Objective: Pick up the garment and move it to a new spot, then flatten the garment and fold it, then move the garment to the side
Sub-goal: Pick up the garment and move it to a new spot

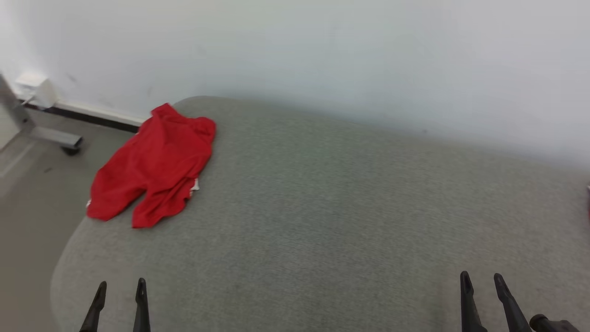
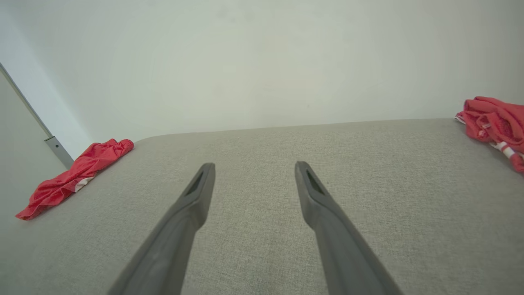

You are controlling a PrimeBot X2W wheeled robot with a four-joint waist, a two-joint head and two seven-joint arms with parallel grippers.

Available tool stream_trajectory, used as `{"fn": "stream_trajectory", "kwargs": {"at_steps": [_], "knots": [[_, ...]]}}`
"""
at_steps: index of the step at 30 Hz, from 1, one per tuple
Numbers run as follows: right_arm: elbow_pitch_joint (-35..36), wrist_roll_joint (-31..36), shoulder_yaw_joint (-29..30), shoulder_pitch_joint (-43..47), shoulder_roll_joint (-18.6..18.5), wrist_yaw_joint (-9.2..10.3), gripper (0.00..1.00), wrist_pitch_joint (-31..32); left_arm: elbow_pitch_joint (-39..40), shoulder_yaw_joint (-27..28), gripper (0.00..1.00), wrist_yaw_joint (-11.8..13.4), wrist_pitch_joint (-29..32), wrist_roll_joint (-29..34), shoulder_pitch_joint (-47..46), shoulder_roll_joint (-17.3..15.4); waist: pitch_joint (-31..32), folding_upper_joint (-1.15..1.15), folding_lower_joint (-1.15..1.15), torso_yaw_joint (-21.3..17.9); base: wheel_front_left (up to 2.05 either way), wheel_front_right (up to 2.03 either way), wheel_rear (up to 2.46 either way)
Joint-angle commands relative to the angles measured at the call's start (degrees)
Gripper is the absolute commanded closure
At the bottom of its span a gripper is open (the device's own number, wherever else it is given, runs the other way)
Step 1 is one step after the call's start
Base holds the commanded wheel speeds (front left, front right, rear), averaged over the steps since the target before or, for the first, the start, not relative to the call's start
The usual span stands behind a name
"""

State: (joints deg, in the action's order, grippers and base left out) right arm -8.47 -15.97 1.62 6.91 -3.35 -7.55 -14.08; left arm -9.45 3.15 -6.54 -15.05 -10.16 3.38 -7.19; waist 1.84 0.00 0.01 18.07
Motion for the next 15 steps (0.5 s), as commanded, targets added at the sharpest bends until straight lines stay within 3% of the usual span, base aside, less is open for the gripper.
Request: {"fn": "stream_trajectory", "kwargs": {"at_steps": [1, 7, 15], "knots": [[-0.10, 0.16, -0.19, -0.44, 0.18, 0.15, 0.00, 0.08, 0.02, 0.39, 0.00, 0.23, -0.17, -0.06, 0.81, -0.15, 0.50, 0.00, -0.01, 5.31, 0.00, 0.00, 0.00], [-0.51, 0.51, -1.06, -0.89, 0.29, 0.16, 0.00, 0.26, 0.44, 1.74, 0.00, 1.04, -0.17, -0.38, 1.76, -0.43, 0.65, 0.00, -0.01, 9.68, 0.00, 0.00, 0.00], [-1.00, 0.78, -2.02, -2.92, 0.11, 0.15, 0.00, 0.68, 1.54, 4.10, 0.00, 1.70, -0.17, -1.30, 2.31, -0.30, -0.49, 0.00, -0.01, 10.39, 0.00, 0.00, 0.00]]}}
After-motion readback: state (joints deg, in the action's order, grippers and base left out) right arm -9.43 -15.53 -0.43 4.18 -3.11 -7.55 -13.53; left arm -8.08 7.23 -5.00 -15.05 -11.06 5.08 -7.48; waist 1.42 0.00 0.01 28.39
